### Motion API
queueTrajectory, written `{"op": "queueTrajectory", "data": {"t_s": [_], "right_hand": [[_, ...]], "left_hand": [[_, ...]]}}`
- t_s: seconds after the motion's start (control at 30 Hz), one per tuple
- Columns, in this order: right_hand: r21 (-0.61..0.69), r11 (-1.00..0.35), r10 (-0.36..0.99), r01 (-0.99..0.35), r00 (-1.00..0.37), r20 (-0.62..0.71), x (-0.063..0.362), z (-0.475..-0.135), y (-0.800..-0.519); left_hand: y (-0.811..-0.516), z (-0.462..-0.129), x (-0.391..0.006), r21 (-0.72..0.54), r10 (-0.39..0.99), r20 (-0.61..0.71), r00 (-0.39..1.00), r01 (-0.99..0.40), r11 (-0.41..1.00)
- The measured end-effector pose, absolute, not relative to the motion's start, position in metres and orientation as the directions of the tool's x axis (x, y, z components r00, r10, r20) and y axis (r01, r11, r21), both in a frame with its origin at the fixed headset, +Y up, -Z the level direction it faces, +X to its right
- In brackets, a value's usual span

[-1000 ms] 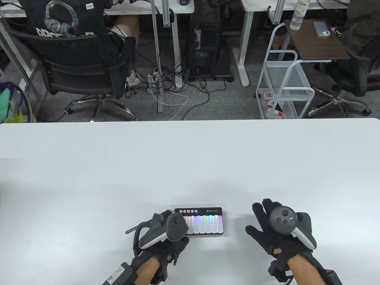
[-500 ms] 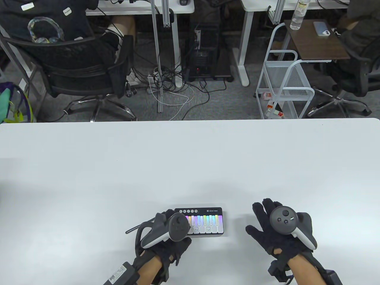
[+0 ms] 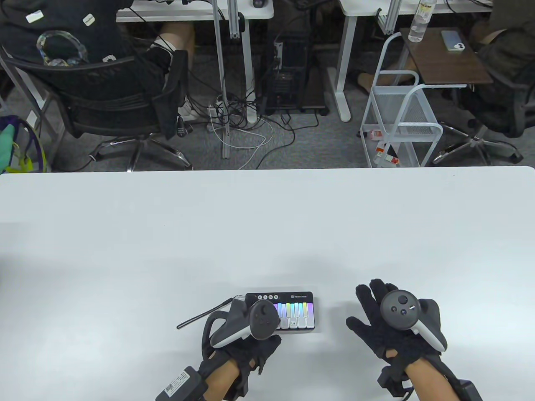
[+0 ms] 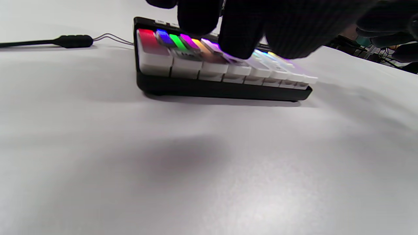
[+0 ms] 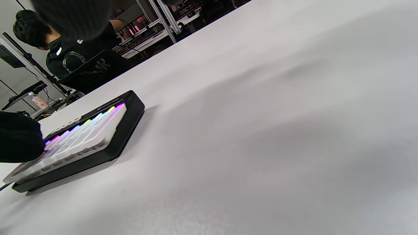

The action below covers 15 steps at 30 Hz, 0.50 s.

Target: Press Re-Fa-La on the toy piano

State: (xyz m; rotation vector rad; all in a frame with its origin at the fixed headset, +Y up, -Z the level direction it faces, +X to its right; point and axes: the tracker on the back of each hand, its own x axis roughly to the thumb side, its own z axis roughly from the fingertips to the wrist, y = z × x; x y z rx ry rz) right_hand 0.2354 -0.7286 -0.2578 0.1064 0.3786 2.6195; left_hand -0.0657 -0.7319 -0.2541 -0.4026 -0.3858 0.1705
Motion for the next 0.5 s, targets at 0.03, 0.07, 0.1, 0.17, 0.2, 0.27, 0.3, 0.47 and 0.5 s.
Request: {"op": "queueTrajectory", "data": {"t_s": [0.03,0.07,0.1,0.17,0.2,0.27,0.3,0.47,0.5], "right_hand": [[0.285,-0.843,0.479,-0.457,-0.878,0.008,0.2353,-0.2577,-0.7285],[0.284,-0.843,0.479,-0.457,-0.878,0.008,0.2353,-0.2578,-0.7284],[0.284,-0.843,0.479,-0.457,-0.878,0.009,0.2354,-0.2578,-0.7284],[0.284,-0.843,0.479,-0.458,-0.878,0.009,0.2355,-0.2577,-0.7283],[0.284,-0.842,0.480,-0.458,-0.877,0.008,0.2354,-0.2577,-0.7282],[0.285,-0.842,0.479,-0.458,-0.878,0.008,0.2354,-0.2576,-0.7282],[0.285,-0.842,0.479,-0.457,-0.878,0.008,0.2353,-0.2576,-0.7283],[0.286,-0.843,0.477,-0.455,-0.879,0.009,0.2350,-0.2575,-0.7281],[0.286,-0.843,0.477,-0.455,-0.879,0.008,0.2350,-0.2575,-0.7281]], "left_hand": [[-0.7325,-0.2544,-0.0649,-0.412,0.231,0.331,0.915,-0.080,0.908],[-0.7332,-0.2546,-0.0644,-0.414,0.231,0.331,0.915,-0.080,0.907],[-0.7338,-0.2548,-0.0641,-0.416,0.232,0.330,0.915,-0.079,0.906],[-0.7346,-0.2552,-0.0635,-0.415,0.228,0.331,0.916,-0.076,0.907],[-0.7338,-0.2550,-0.0635,-0.413,0.226,0.331,0.916,-0.074,0.908],[-0.7335,-0.2549,-0.0634,-0.415,0.226,0.329,0.917,-0.075,0.907],[-0.7337,-0.2547,-0.0634,-0.414,0.225,0.329,0.917,-0.074,0.907],[-0.7342,-0.2535,-0.0624,-0.403,0.207,0.333,0.920,-0.060,0.913],[-0.7352,-0.2530,-0.0612,-0.402,0.184,0.337,0.924,-0.036,0.915]]}}
